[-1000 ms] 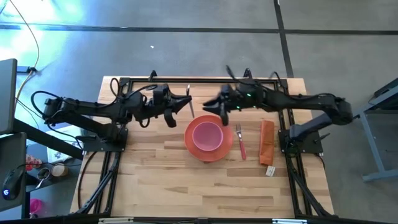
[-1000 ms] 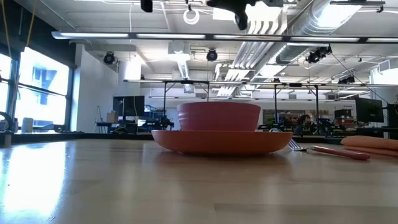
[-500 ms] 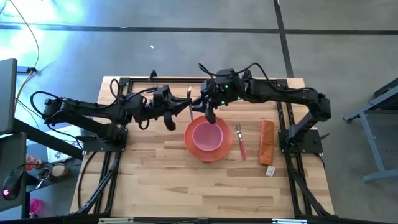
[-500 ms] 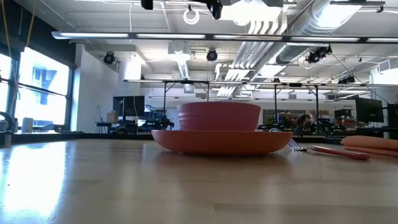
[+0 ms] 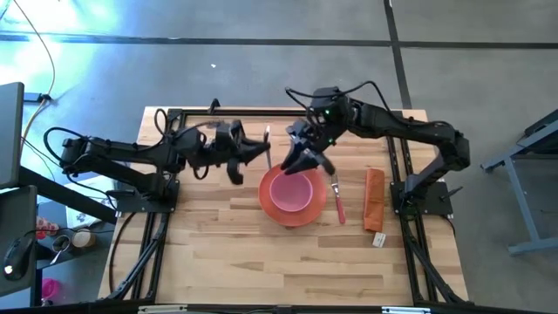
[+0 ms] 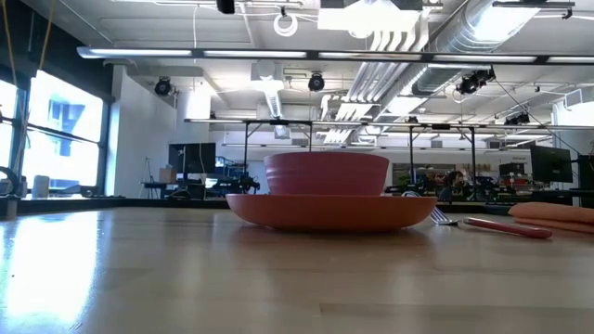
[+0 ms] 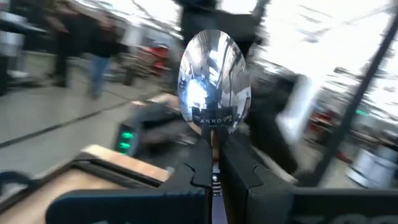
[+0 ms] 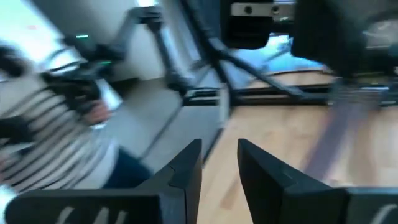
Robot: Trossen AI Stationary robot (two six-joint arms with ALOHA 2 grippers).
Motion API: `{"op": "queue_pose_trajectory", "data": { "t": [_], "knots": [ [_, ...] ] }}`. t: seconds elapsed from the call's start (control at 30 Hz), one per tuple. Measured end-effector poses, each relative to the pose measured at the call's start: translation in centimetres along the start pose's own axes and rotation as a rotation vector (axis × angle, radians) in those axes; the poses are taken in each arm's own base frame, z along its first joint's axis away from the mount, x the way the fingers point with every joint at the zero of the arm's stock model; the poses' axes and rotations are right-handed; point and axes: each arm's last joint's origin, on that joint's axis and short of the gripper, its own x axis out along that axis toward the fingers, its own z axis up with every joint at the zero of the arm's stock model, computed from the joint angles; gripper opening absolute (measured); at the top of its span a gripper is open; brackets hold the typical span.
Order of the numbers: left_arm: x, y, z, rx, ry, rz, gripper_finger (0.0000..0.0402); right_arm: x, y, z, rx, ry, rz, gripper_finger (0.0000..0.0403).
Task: Set table place
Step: Put the spoon into the bowl on the plate
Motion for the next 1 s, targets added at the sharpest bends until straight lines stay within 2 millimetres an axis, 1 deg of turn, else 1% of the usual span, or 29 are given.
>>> {"op": "queue_pose_trajectory", "data": {
  "t": [0.07, 0.13, 0.2, 0.3, 0.37, 0.47, 0.53, 0.7, 0.9, 1.0],
  "knots": [
    [0.0, -0.2, 0.0, -0.001, 0.006, -0.041, 0.0000, -0.2, -0.3, 0.0, -0.008, 0.006, 0.066, 0.0094],
    [0.0, -0.4, 0.3, -0.005, -0.014, -0.078, 0.0000, -0.1, -0.8, -0.1, -0.023, 0.008, 0.070, 0.0094],
    [0.0, -0.5, 0.6, -0.009, -0.041, -0.118, 0.0000, 0.1, -1.9, -0.5, -0.017, 0.020, 0.071, 0.0094],
    [-0.1, -0.7, 0.8, -0.011, -0.055, -0.161, 0.0000, 0.4, -3.7, -0.9, -0.015, 0.020, 0.121, 0.0094],
    [-0.1, -0.8, 0.8, -0.012, -0.053, -0.171, 0.0000, 0.5, -4.7, -0.7, -0.034, -0.003, 0.148, 0.0094],
    [-0.1, -0.8, 1.0, -0.016, -0.070, -0.170, 0.0000, 1.0, -6.6, -0.9, -0.013, -0.017, 0.189, 0.0094],
    [-0.1, -0.8, 1.0, -0.016, -0.072, -0.163, 0.0000, 1.2, -7.3, -0.8, -0.014, -0.035, 0.215, 0.0094],
    [-0.1, -0.8, 1.0, -0.006, -0.078, -0.149, 0.0000, 2.2, -7.9, -0.6, -0.021, -0.051, 0.298, 0.0094],
    [-0.1, -0.7, 1.0, 0.001, -0.084, -0.127, 0.0000, 2.4, -7.5, -0.1, -0.055, -0.079, 0.299, 0.0094],
    [-0.1, -0.7, 1.0, 0.008, -0.089, -0.122, 0.0000, 2.9, -7.0, 0.2, -0.075, -0.091, 0.310, 0.0094]
  ]
}}
